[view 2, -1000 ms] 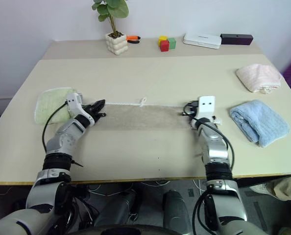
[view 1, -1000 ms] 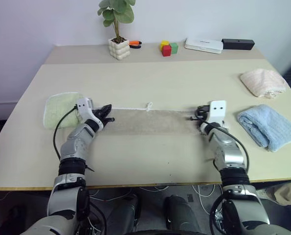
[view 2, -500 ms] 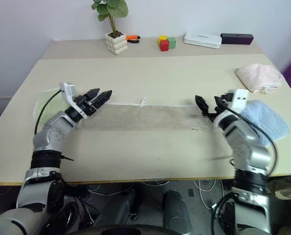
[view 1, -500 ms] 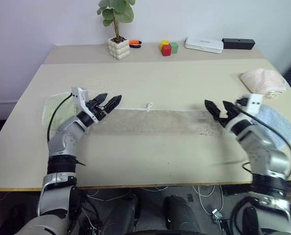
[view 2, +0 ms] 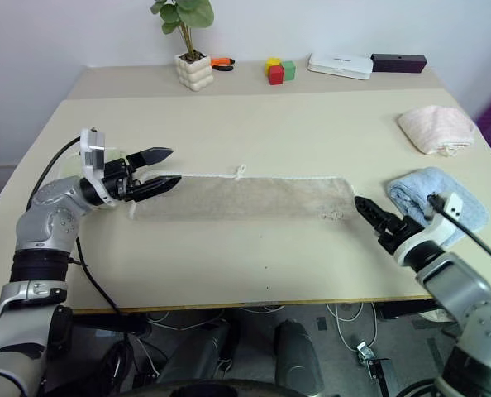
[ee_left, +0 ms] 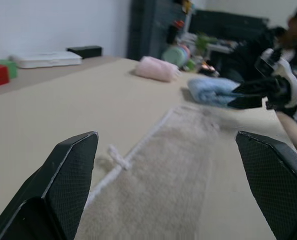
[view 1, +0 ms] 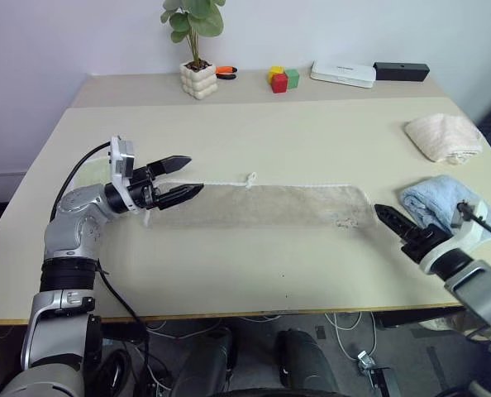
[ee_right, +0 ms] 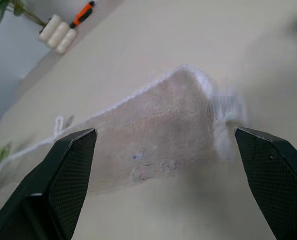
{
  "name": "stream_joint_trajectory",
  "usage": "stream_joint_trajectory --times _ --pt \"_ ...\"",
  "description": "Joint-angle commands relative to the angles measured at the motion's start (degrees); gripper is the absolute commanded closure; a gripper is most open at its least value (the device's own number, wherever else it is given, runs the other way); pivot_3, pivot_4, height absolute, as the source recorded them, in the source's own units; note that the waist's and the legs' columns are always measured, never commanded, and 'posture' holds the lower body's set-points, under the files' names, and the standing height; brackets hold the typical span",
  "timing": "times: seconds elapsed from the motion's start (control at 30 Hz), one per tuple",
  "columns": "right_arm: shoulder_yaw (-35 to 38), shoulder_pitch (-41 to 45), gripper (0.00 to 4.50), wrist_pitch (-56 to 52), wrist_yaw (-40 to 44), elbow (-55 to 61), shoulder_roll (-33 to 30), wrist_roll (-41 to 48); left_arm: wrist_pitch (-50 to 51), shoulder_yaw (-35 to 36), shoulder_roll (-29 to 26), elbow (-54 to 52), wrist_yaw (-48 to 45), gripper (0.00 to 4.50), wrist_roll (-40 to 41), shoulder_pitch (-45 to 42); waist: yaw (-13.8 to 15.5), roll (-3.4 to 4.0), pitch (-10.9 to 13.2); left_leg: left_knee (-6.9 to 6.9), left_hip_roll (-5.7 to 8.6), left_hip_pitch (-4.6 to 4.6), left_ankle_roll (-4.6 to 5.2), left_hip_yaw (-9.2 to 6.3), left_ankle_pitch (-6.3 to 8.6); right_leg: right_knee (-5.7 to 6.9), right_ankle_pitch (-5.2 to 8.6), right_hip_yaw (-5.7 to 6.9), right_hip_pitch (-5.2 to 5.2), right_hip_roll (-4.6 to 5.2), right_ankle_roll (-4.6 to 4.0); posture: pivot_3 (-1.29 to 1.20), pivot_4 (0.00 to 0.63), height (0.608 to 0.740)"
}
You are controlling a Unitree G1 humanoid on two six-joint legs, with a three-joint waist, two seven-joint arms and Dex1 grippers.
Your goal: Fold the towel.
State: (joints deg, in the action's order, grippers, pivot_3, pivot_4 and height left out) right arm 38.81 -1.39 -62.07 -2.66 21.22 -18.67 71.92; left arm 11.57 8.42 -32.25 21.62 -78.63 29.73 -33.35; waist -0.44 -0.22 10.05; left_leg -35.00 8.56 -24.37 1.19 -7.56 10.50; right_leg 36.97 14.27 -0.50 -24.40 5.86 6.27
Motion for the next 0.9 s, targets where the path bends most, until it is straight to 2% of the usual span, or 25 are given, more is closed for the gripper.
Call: stream_joint_trajectory --times 0.03,0.17,0.3,0.47,0.57,0.8,0.9 --pt "-1.50 0.16 0.01 1.54 -6.06 1.58 1.30 3.93 -1.32 -0.82 -1.41 -0.96 -3.21 0.00 -0.21 -1.51 -0.15 0.11 0.04 -0.03 0.01 -0.05 0.00 0.04 0.00 0.00 0.00 -0.04 -0.04 0.01 -0.01 0.00 0.150 0.740" --pt "-3.20 -0.13 0.01 3.23 -8.43 0.17 1.07 4.93 -0.55 -0.63 -1.83 -1.91 -3.45 0.00 0.12 -1.27 -0.24 0.05 0.02 -0.05 0.00 -0.03 0.00 0.13 0.01 -0.08 0.00 -0.10 -0.01 -0.01 -0.02 0.00 0.150 0.740" --pt "-3.66 4.10 0.01 6.87 -12.64 -4.89 3.19 8.65 1.35 -0.45 -2.22 -5.02 -3.05 0.00 0.92 0.36 -0.39 0.05 0.02 -0.05 -0.03 -0.02 0.02 0.13 -0.01 -0.08 -0.01 -0.10 -0.01 -0.03 -0.03 0.00 0.150 0.740" --pt "-7.60 6.42 0.01 8.49 -12.61 -9.36 3.05 5.08 2.54 0.30 -2.72 -7.84 -1.71 0.00 1.20 2.10 -0.43 0.00 0.00 -0.03 -0.05 -0.01 0.03 0.13 -0.01 -0.08 -0.01 -0.10 -0.01 -0.07 -0.03 0.00 0.150 0.740" --pt "-8.65 8.38 0.88 9.97 -12.39 -11.81 3.31 4.02 3.20 0.92 -2.82 -9.73 -0.57 0.00 1.57 3.28 -0.43 -0.09 -0.05 -0.06 -0.09 0.00 0.03 0.13 -0.01 -0.09 -0.03 -0.10 0.01 -0.12 -0.07 0.00 0.150 0.740" --pt "-9.12 13.05 4.45 14.75 -15.09 -14.95 5.11 0.57 4.03 1.46 -2.70 -13.34 2.57 0.00 2.56 5.86 -0.61 -0.15 -0.07 -0.03 -0.17 0.02 0.02 0.14 -0.01 -0.10 -0.06 -0.14 -0.02 -0.22 -0.11 0.00 0.150 0.740" --pt "-10.27 12.56 4.45 14.25 -12.38 -14.37 1.33 -2.88 4.07 1.48 -2.74 -13.41 3.24 0.00 2.78 5.88 -0.10 -0.15 -0.07 -0.04 -0.17 0.03 0.02 0.14 -0.01 -0.11 -0.06 -0.14 0.00 -0.24 -0.12 0.00 0.150 0.740"
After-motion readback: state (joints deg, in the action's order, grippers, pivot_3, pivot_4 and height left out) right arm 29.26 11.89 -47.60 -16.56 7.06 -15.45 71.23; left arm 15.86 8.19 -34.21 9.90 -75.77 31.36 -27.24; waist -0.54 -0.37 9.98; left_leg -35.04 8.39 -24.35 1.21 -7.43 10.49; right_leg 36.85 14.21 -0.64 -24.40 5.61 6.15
